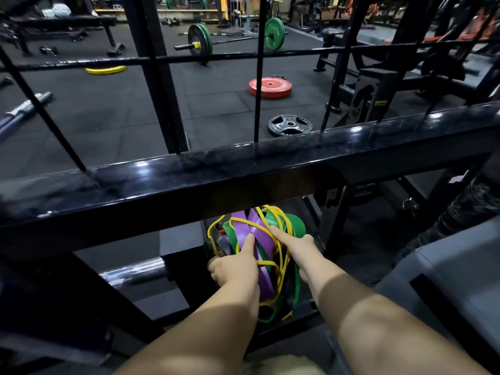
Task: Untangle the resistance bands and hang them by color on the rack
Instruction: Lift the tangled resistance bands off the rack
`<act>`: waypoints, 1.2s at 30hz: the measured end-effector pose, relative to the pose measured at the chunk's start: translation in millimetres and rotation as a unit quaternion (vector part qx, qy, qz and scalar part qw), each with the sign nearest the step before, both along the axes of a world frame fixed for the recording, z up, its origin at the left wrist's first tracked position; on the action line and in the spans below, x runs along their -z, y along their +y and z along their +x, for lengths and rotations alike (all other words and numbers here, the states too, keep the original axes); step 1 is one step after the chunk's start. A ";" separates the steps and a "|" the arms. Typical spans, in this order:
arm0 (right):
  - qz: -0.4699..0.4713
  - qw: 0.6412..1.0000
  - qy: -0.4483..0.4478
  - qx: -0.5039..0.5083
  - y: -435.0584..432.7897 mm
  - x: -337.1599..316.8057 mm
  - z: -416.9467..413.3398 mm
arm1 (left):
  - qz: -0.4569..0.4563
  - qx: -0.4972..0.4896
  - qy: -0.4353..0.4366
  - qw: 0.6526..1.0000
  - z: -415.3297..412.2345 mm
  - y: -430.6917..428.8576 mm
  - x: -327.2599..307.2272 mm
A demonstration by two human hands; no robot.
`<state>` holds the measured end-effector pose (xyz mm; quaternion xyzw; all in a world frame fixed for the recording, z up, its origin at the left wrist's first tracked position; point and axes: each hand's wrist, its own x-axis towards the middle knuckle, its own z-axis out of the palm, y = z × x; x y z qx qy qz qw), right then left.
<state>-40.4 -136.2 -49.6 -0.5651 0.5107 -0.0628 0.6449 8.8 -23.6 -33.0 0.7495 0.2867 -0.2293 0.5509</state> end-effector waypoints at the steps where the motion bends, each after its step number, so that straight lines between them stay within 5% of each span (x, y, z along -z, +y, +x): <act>1: -0.006 1.000 0.000 -0.005 1.7 -1.7 -1.3 | -0.004 -0.002 -0.002 1.000 -0.9 -0.9 -0.6; 12: -0.012 0.999 -0.007 -0.034 5.4 2.5 -1.6 | 0.057 0.097 -0.030 0.993 -10.9 -4.4 -2.2; 36: -0.017 0.999 -0.033 -0.028 8.5 4.5 -9.0 | -0.099 -0.012 -0.046 0.994 -25.5 -2.0 6.5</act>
